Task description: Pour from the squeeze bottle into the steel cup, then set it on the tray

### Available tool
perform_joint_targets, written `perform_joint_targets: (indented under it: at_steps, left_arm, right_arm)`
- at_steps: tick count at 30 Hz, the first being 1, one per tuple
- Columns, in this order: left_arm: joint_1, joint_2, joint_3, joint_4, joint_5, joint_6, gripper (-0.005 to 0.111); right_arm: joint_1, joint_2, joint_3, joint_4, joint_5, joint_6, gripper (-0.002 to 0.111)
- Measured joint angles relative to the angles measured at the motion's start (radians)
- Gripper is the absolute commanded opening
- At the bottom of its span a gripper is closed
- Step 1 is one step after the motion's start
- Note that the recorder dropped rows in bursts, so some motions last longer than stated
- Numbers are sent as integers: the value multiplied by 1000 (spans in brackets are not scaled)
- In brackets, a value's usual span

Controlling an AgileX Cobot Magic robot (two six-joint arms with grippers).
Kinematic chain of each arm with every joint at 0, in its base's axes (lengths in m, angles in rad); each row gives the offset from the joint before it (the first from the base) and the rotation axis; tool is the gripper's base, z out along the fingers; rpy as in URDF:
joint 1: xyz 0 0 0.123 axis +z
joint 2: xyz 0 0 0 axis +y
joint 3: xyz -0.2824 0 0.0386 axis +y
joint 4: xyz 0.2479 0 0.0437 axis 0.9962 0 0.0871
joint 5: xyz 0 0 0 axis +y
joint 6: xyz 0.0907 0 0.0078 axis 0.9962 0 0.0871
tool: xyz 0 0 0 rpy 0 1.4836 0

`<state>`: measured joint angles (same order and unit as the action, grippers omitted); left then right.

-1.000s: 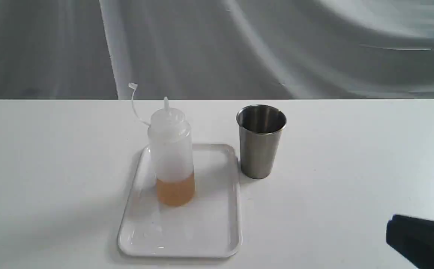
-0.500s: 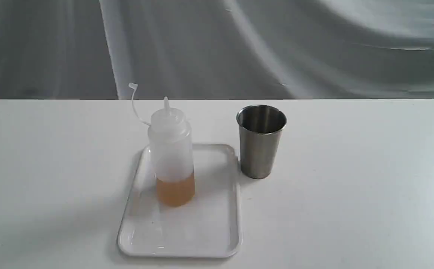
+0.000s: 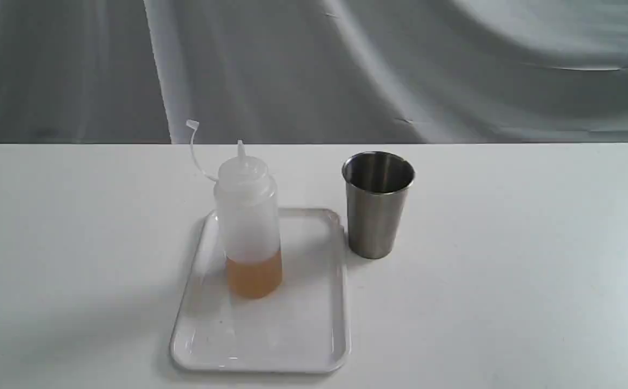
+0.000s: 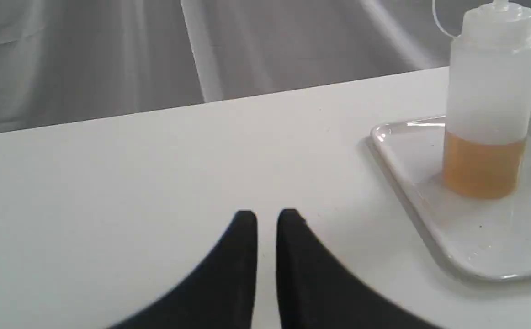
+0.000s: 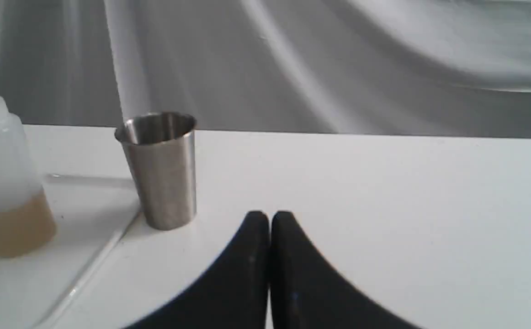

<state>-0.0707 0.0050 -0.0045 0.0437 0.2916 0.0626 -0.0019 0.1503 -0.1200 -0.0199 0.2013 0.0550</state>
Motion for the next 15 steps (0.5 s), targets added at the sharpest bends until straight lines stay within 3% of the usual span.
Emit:
perform_joint_targets:
  at_steps: [7,15]
  left_arm:
    - [0,0,0,0,0,0,8]
    - [0,0,0,0,0,0,8]
  right_arm:
    - [-40,-99,113,-18,-19,0,0]
    - [-42,-145,117,-85,-1,0,0]
